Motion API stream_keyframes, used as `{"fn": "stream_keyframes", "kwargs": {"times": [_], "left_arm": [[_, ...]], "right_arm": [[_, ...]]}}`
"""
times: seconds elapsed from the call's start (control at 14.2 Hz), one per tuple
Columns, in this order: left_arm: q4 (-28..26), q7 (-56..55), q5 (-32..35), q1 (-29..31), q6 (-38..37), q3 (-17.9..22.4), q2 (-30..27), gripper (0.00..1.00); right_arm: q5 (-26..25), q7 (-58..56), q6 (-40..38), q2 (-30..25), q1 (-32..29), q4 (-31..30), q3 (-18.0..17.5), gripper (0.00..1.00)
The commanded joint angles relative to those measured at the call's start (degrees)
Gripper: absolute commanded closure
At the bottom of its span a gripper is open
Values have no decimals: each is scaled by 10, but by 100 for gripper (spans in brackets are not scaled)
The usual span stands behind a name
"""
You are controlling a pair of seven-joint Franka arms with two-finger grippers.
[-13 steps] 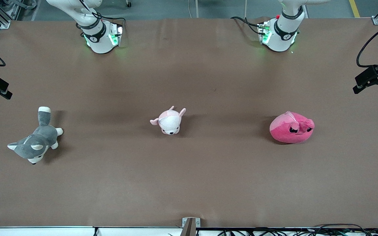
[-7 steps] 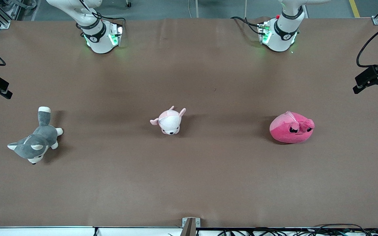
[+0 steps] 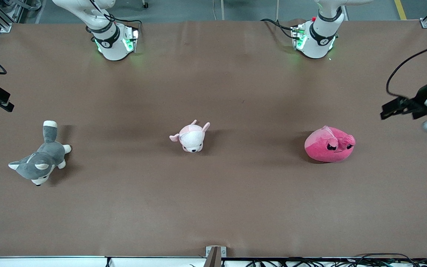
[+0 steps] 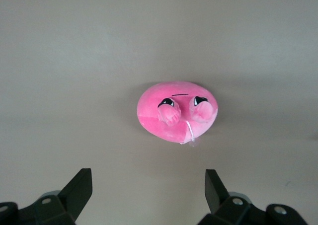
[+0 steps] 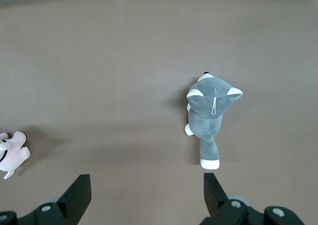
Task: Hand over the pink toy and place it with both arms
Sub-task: 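Move the left gripper toward the large pink plush pig, then close the left gripper on the pink pig's ears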
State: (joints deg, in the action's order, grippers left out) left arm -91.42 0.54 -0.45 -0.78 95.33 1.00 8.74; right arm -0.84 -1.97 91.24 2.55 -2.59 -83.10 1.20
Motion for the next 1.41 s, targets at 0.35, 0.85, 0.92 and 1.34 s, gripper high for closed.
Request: {"fn": "stream_keyframes", "kwargs": {"times": [0.35, 0.85, 0.92, 1.34], "left_arm": [[4, -11, -26, -5, 46, 1, 137, 0], [-16, -27, -47, -7, 48, 1, 166, 28], [-16, -27, -47, -2, 48, 1, 166, 34], [-9, -28, -46, -8, 48, 1, 176, 90]], "right_arm": [[-5, -8, 11, 8, -1, -7, 0, 0], [-4, -8, 13, 7, 0, -1, 0, 0], [-4, -8, 14, 7, 0, 1, 0, 0], [2, -6, 8, 18, 4, -2, -1, 0]]}}
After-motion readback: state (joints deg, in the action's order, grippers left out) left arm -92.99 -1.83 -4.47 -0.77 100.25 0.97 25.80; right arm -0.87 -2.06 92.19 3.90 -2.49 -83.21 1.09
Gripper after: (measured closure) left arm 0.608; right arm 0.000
